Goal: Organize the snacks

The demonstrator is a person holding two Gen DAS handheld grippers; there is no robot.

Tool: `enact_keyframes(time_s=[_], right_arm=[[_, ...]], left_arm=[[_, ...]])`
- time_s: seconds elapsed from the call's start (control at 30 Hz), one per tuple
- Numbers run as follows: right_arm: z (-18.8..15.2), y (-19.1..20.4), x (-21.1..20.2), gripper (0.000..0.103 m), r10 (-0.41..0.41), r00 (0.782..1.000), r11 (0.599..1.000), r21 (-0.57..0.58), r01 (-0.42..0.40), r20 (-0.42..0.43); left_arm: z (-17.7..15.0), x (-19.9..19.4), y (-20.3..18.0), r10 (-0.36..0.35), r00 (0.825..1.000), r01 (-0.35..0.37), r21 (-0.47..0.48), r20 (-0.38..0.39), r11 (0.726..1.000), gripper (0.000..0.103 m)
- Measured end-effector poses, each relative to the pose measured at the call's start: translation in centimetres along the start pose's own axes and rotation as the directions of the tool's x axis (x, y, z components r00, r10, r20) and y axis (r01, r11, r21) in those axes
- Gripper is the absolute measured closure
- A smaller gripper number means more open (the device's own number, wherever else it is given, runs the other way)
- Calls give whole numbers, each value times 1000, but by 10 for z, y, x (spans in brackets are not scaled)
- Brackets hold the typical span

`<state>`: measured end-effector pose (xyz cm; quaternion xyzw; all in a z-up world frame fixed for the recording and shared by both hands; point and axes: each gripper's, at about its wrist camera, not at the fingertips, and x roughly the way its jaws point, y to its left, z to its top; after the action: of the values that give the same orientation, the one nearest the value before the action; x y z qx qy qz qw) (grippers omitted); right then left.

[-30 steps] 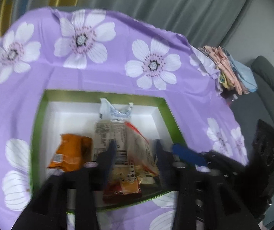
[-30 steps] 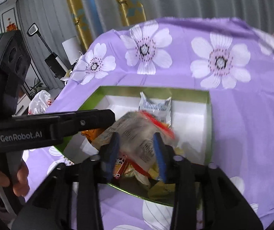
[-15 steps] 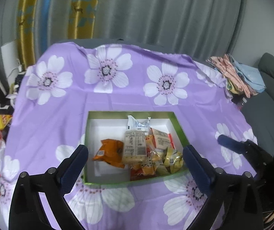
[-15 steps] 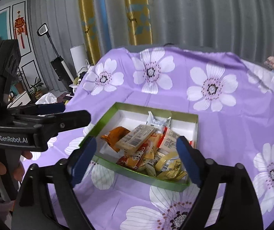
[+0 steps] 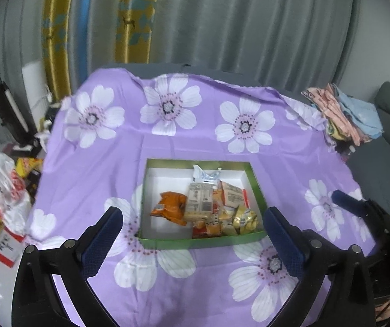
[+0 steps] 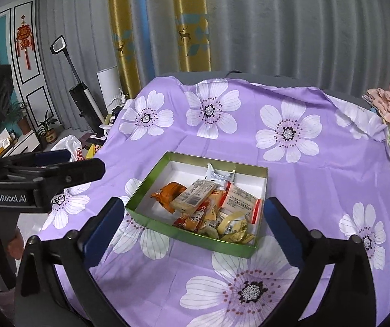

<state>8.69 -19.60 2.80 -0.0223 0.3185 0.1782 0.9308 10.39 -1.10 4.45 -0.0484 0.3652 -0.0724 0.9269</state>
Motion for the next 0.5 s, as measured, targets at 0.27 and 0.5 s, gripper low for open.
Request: enact_keyframes(time_s=[0.27,0.5], right_arm=[[7,3,-23,0,-23,1000,999,-29,23,17],[10,6,-32,0,-25,999,999,-40,26,31]], left_arm=[[2,-19,-9,-1,999,0,27,35,1000,1],[5,-29,-9,53,997,-55,24,62,998,1]])
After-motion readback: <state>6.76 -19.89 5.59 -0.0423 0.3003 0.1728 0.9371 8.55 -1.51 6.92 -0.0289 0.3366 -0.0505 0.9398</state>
